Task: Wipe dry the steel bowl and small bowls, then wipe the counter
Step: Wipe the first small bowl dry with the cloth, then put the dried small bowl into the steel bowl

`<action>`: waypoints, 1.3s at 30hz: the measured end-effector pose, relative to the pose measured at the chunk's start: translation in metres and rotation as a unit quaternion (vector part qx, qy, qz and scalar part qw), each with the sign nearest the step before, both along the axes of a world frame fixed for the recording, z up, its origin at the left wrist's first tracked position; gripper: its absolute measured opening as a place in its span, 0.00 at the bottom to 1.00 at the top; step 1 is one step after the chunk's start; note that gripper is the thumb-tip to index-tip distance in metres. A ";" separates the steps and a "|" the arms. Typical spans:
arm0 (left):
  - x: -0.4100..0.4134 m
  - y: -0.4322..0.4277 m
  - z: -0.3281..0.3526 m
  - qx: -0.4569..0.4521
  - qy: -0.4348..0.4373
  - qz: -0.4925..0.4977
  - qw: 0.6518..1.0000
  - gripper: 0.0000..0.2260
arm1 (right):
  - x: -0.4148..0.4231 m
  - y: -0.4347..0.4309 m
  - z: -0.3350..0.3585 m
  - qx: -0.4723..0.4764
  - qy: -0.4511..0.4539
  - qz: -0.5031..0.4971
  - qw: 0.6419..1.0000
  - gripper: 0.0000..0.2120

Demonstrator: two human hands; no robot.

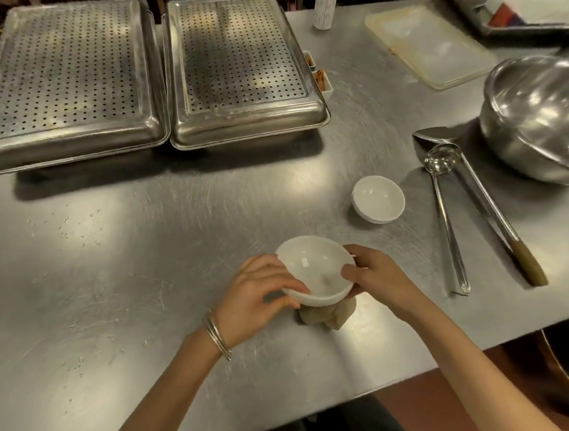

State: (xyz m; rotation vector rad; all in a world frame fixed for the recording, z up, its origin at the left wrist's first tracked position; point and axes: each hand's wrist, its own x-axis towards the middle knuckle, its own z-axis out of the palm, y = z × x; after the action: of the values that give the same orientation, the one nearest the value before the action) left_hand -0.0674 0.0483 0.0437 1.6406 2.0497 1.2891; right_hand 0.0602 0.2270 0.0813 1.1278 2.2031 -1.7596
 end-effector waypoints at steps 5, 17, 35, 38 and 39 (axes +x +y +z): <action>0.014 0.034 0.000 -0.034 -0.020 0.067 0.997 0.20 | 0.026 0.026 0.004 0.104 0.042 -0.079 0.991 0.17; 0.095 0.162 0.005 -0.222 0.265 0.086 0.934 0.30 | 0.141 0.164 0.010 0.148 0.074 -0.170 0.971 0.17; 0.202 0.382 0.038 -0.240 0.309 0.119 0.912 0.28 | 0.245 0.403 0.033 0.098 0.126 -0.198 0.967 0.17; 0.199 0.412 0.038 -0.231 0.312 0.102 0.916 0.28 | 0.245 0.430 0.029 0.085 0.127 -0.224 0.963 0.15; 0.198 0.425 0.038 -0.230 0.316 0.097 0.915 0.29 | 0.245 0.440 0.030 0.083 0.126 -0.232 0.961 0.14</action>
State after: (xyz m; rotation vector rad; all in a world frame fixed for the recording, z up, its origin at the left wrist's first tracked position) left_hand 0.1305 0.4729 0.0818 1.7892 2.6587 0.2417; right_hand 0.3048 0.6666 0.1110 1.6559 2.4177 -2.0164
